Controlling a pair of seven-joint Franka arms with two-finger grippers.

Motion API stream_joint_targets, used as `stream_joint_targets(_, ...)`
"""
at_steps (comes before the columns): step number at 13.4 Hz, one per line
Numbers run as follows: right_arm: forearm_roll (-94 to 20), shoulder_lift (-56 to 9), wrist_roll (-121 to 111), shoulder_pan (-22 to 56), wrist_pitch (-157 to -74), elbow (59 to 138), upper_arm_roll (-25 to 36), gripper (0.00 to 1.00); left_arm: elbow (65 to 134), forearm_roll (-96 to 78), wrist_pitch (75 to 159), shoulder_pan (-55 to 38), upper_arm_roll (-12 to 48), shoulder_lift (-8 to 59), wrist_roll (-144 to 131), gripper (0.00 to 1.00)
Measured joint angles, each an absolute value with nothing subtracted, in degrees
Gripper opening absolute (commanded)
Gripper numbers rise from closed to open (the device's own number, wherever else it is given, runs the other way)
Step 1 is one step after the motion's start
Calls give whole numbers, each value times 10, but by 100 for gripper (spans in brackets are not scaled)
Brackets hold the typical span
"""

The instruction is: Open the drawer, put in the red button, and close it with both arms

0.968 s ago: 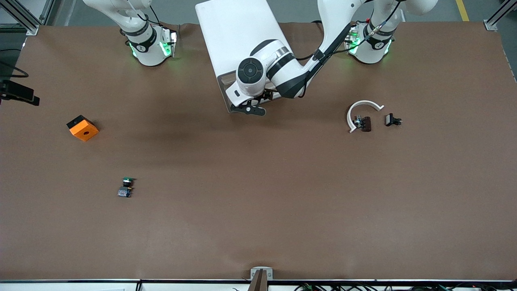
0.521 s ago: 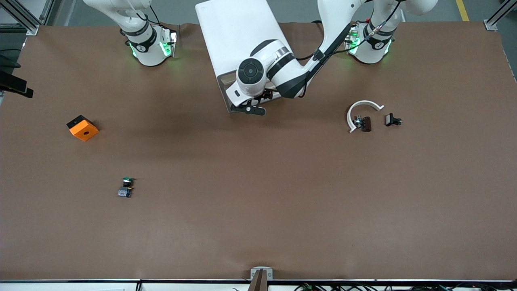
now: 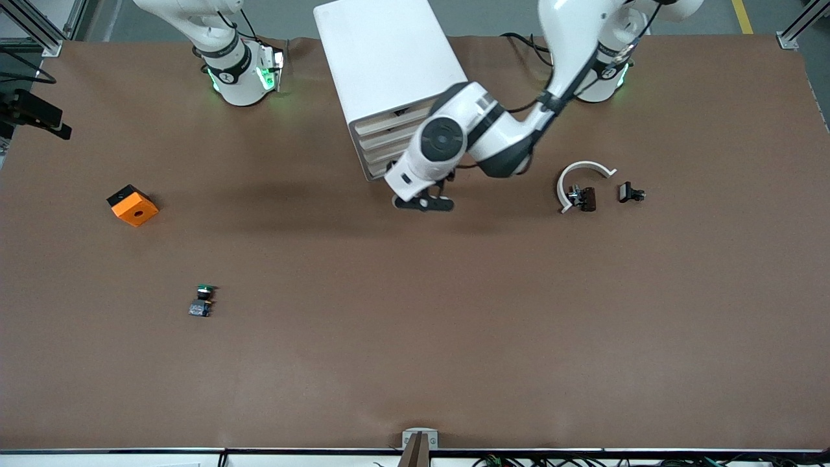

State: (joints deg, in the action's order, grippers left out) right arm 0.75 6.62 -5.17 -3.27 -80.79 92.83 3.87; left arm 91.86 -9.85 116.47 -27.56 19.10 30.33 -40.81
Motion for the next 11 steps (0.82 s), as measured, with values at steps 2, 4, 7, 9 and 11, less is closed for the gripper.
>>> stream_joint_targets(2, 7, 69, -52, -36, -817, 933, 39, 100, 912, -98, 1164, -213, 189, 277, -408, 100)
stream_joint_targets(4, 7, 70, -52, -39, -827, 935, 39, 100, 912, -75, 1163, -139, 188, 255, -406, 100)
stream_joint_targets(7, 7, 70, -52, -39, -844, 936, 37, 100, 913, 8, 1161, -55, 189, 244, -404, 100)
stream_joint_targets(9, 7, 70, -52, -39, -851, 936, 36, 100, 914, 34, 1161, -21, 189, 244, -404, 100)
stream_joint_targets(11, 7, 70, -52, -39, -856, 936, 35, 100, 913, 38, 1161, 0, 190, 237, -402, 100)
